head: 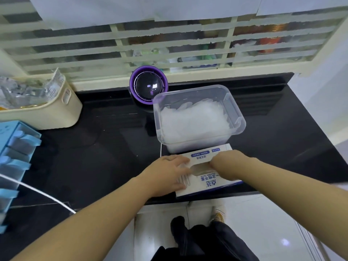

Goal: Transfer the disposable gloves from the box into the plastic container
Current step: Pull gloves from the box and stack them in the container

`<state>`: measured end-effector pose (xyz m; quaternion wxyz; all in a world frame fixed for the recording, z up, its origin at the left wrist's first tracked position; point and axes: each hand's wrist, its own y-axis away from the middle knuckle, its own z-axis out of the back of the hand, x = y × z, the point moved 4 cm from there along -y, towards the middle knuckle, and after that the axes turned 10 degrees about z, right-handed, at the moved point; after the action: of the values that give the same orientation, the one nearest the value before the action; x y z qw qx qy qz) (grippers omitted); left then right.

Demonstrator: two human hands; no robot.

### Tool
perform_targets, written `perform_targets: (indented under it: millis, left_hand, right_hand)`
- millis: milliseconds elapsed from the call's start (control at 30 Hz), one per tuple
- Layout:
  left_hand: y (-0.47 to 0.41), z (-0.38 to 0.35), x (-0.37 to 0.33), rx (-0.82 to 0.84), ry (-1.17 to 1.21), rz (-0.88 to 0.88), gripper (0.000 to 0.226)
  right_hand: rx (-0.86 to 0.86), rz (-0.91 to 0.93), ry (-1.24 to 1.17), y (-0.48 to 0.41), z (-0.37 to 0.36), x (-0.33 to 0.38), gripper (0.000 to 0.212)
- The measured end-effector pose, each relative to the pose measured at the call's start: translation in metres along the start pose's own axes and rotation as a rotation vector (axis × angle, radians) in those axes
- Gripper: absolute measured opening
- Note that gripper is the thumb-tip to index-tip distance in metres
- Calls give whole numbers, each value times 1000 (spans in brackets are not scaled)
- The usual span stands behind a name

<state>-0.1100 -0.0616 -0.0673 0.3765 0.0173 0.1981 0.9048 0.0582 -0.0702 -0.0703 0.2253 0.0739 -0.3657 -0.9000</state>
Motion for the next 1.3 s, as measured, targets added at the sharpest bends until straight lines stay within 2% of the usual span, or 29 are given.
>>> perform_targets:
  millis: [133,267,333,400,433,533,600,667,700,800,967,1167,1300]
  left_hand:
    - [-1,-5,1,5,-2,1,55]
    - [-3,-10,1,28,15,13,56]
    - [-4,-13,2,37,30,23,57]
    - [-4,-15,3,46,41,28,57]
    - [-4,-15,3,50,48,30,57]
    - [-4,-16,3,65,69,43,57]
    - [-5,-15,3,71,66,47,57]
    - [-5,-16,3,75,55,51,58]
    - [-6,-17,3,77,54,54,59]
    - [-6,-17,3,91,48,66,60]
    - [-8,-12,3,116,49,78,60]
    - [-6,-9,0,128,39,103,58]
    - [-9,-2,0,123,74,82,57]
  right_hand:
    - [-148,108,126,-10,7,6,19]
    - [-201,303,239,-22,8,12,43]
    - [-240,385,300,-27,7,14,34]
    - [-338,489,335,-25,9,17,15]
    - [-433,532,319,-23,9,18,12]
    - [-618,560,208,-21,4,11,26]
    - [-640,558,242,-16,5,13,24]
    - [-674,590,191,-10,8,12,34]
    - [-676,581,180,-8,9,11,40]
    - [-707,472,187,0,12,10,37]
    - [-877,370,-59,34,33,1,6]
    - [-1096,142,-398,72,69,-13,17]
    - [-1085,92,-451,83,94,-19,16]
